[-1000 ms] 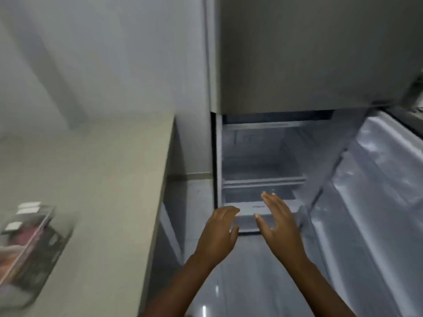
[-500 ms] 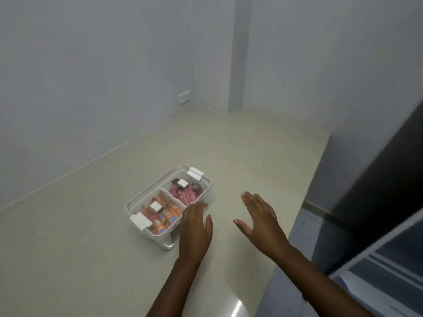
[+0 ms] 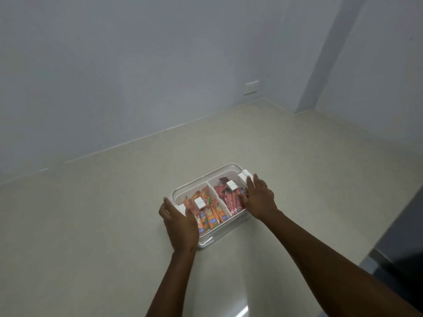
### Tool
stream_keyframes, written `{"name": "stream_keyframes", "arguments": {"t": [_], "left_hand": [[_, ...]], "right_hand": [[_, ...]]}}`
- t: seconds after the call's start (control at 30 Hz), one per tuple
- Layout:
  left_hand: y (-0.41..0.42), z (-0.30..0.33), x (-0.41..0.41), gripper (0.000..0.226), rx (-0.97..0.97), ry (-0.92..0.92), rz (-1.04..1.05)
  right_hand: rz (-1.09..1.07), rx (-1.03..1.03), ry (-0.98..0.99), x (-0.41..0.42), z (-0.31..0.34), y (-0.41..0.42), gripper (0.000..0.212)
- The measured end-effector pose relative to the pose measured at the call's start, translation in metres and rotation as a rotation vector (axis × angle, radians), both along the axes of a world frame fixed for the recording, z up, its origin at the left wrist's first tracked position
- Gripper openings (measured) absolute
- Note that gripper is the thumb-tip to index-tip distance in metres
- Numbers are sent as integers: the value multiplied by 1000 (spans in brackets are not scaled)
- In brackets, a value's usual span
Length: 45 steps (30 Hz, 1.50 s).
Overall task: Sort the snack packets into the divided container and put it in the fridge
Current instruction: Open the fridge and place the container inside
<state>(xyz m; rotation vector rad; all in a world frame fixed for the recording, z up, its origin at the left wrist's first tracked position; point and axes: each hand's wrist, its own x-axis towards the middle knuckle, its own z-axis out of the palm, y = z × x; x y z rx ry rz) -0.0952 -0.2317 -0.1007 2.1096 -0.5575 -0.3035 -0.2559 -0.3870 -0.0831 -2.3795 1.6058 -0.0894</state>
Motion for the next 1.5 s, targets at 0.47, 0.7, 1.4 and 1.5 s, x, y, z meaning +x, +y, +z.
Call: {"name": "stream_keyframes", "arguments": {"t": [0.47,0.7,1.4,1.5], "left_hand": [[-23,20,2,27,2,70,-277],[-41,32,-88,17,-35,44,-621],[23,-42,-599,32,371,254,-1632],[14,-75,-655,40,463,325,-1668]], "right_hand": [[-285,140,-338,-58,-10,-31,63],[-625,203,-579,-206,-22,34,50],[-1629,39,-582,-661,-72,370,49],[-1681,53,-600,-711,-91,372,48]]}}
